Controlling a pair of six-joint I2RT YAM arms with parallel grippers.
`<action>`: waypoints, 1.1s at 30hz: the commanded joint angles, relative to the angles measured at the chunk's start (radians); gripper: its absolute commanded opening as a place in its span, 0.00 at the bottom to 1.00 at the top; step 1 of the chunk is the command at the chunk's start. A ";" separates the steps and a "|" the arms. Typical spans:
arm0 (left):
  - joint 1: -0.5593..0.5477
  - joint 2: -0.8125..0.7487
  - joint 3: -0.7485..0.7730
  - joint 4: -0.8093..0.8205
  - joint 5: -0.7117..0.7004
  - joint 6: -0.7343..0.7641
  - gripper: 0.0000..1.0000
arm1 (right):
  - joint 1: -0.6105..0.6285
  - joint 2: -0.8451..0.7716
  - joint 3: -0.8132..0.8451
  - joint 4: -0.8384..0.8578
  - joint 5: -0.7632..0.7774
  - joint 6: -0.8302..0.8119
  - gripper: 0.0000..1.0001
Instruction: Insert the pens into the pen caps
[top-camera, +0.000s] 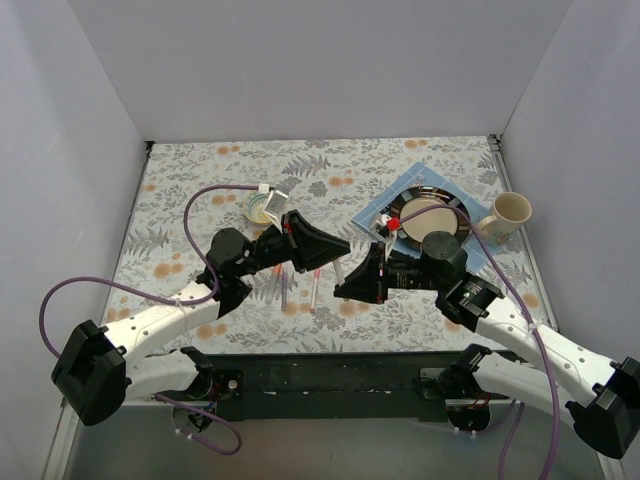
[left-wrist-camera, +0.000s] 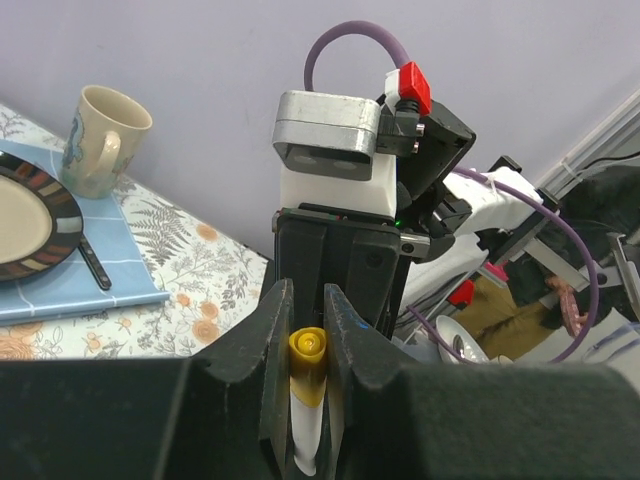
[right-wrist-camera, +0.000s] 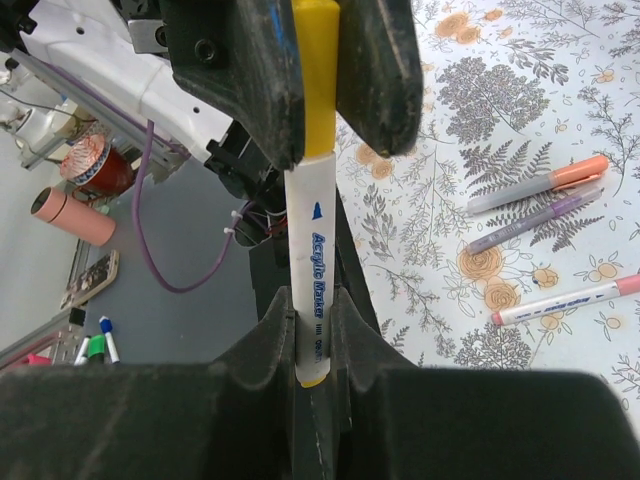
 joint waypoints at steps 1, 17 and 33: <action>-0.060 -0.016 -0.065 -0.170 0.257 0.001 0.00 | -0.128 -0.034 0.085 0.353 0.101 0.039 0.01; -0.086 0.074 -0.180 0.021 0.197 -0.128 0.00 | -0.236 0.104 0.172 0.521 -0.021 0.070 0.01; -0.137 0.135 -0.135 -0.072 0.156 -0.143 0.00 | -0.256 0.160 0.312 0.329 0.056 -0.163 0.01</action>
